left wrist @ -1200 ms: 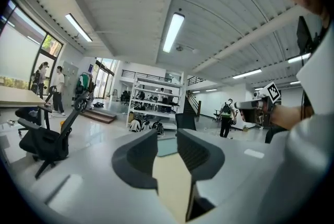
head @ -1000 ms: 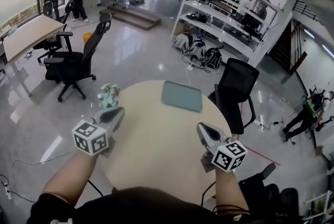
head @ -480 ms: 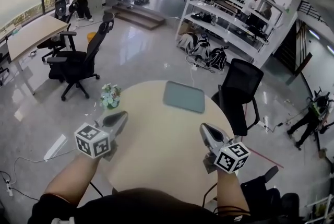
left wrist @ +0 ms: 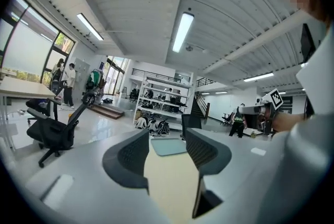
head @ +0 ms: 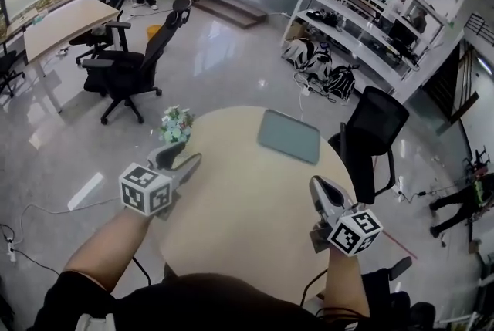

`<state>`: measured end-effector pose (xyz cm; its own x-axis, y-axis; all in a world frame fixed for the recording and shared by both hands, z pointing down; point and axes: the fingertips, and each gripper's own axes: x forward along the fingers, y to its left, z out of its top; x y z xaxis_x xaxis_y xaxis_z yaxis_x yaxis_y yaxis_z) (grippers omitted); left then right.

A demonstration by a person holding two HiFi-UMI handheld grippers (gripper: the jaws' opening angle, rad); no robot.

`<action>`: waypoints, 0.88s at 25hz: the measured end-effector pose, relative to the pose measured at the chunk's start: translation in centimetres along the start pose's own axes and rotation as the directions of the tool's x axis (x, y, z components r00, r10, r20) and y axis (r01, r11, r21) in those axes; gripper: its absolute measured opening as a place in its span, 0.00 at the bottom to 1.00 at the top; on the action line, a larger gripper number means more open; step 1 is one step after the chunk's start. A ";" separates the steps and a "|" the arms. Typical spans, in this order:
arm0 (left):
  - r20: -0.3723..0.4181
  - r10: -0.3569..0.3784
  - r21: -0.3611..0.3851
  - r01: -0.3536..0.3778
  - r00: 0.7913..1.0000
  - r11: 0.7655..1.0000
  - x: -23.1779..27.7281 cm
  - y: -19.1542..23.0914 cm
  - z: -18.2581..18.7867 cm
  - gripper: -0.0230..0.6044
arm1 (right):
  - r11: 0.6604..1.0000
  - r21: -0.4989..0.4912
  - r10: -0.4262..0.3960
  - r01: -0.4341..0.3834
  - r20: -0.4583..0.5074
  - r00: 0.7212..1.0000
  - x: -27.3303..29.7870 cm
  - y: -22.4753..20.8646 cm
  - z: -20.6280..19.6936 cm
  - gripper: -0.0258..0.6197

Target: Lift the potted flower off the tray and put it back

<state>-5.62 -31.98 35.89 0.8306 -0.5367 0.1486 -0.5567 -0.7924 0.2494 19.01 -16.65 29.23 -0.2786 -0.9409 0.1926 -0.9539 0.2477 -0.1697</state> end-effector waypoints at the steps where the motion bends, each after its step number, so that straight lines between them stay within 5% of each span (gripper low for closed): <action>1: -0.014 0.015 -0.004 -0.015 1.000 1.000 0.3 0.7 -0.6 0.41 | 1.000 -0.002 0.004 -0.004 -0.003 1.000 0.4 -0.1 -0.1 0.06; 7: -0.109 0.118 -0.047 -0.124 0.987 0.991 1.7 5.8 -5.3 0.65 | 0.999 -0.005 0.041 -0.042 -0.029 0.999 3.9 -0.1 -1.1 0.06; 13: -0.213 0.233 -0.051 -0.249 0.949 0.967 3.6 11.6 -11.4 0.85 | 0.997 0.007 0.078 -0.077 -0.060 0.995 8.0 0.0 -3.0 0.06; 22: -0.248 0.283 -0.078 -0.310 0.927 0.948 9.1 18.9 -19.3 0.93 | 0.991 0.028 0.130 -0.128 -0.117 0.984 14.4 -0.3 -8.5 0.06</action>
<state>-8.23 -46.24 60.43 0.6163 -0.6491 0.4459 -0.7836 -0.5621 0.2647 14.32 -28.36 40.28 -0.4118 -0.8669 0.2809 -0.9069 0.3596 -0.2196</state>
